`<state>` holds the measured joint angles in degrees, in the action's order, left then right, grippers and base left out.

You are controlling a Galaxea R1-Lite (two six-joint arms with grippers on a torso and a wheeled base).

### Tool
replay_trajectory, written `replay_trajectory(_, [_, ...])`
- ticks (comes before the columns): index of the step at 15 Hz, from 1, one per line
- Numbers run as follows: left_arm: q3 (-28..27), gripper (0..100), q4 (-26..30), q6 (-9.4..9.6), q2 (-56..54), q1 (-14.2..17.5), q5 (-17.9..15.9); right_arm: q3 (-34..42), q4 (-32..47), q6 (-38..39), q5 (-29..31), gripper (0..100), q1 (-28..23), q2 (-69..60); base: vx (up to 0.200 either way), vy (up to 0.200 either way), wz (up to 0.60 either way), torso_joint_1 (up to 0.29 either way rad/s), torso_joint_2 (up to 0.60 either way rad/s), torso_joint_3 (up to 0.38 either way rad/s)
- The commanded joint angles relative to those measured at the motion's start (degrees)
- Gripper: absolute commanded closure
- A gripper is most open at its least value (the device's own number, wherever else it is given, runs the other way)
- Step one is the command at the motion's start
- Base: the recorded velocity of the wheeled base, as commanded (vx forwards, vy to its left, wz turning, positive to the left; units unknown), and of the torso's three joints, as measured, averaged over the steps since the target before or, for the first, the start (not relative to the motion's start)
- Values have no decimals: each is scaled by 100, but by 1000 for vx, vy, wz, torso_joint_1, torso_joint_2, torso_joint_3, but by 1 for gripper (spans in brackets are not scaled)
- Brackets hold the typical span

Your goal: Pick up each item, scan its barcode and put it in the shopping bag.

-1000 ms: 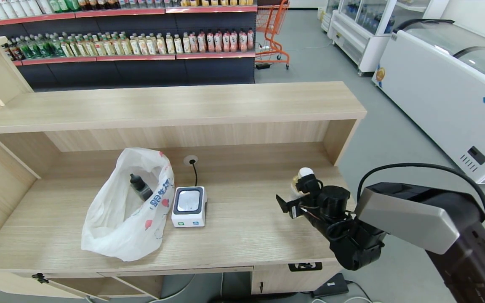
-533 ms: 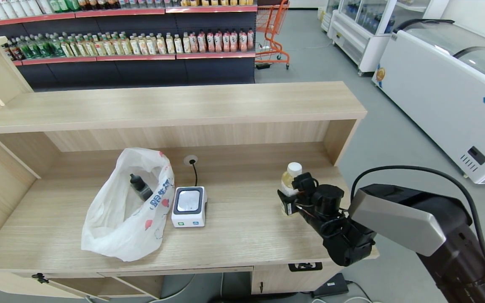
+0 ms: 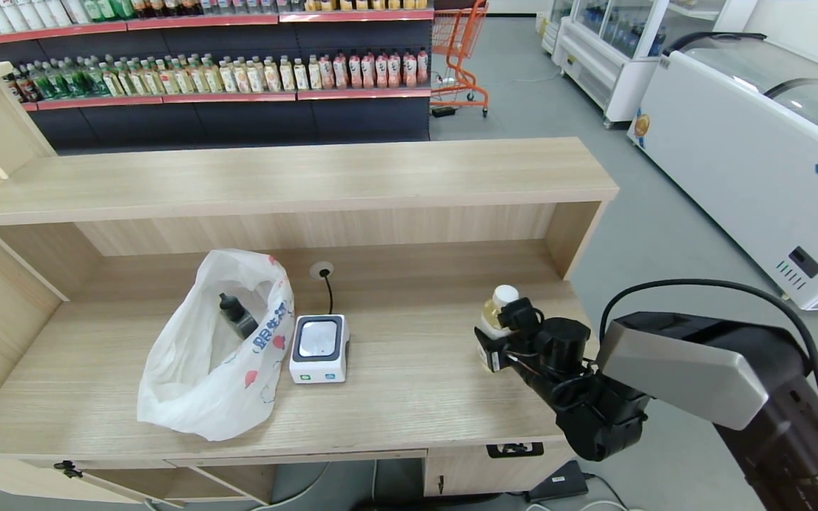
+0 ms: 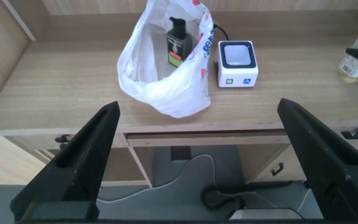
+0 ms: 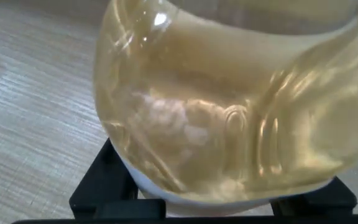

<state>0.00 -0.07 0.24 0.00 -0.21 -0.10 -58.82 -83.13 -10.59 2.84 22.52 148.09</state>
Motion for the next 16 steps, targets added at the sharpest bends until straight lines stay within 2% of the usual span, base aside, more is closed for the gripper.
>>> replay_trajectory(1, [0,0,-1,2,0,3,1,433,113,655,15,100,-46,-791,0,0,0,0,0,0])
replay_trajectory(3, [0,0,-1,2,0,3,1,916,1035,1472,-99,100,-116,-2039,0,0,0,0,0,0])
replay_trajectory(4, [0,0,-1,2,0,3,1,1083,1615,1991,-398,100,-125,-2733,0,0,0,0,0,0])
replay_trajectory(7, [0,0,-1,2,9,3,1,1567,3074,2685,-1892,100,-133,-4825,0,0,0,0,0,0])
replay_trajectory(9, [0,0,-1,2,9,3,1,2111,3312,2615,-2912,100,-125,-5598,0,0,0,0,0,0])
replay_trajectory(12, [0,0,-1,2,0,3,1,2762,3303,2615,-3466,100,69,-5774,0,0,0,0,0,0])
replay_trajectory(14, [0,0,-1,2,0,3,1,2920,3329,2606,-4178,100,69,-5739,0,0,0,0,0,0])
replay_trajectory(16, [0,0,-1,2,0,3,1,2929,3435,2615,-4485,100,77,-5756,0,0,0,0,0,0])
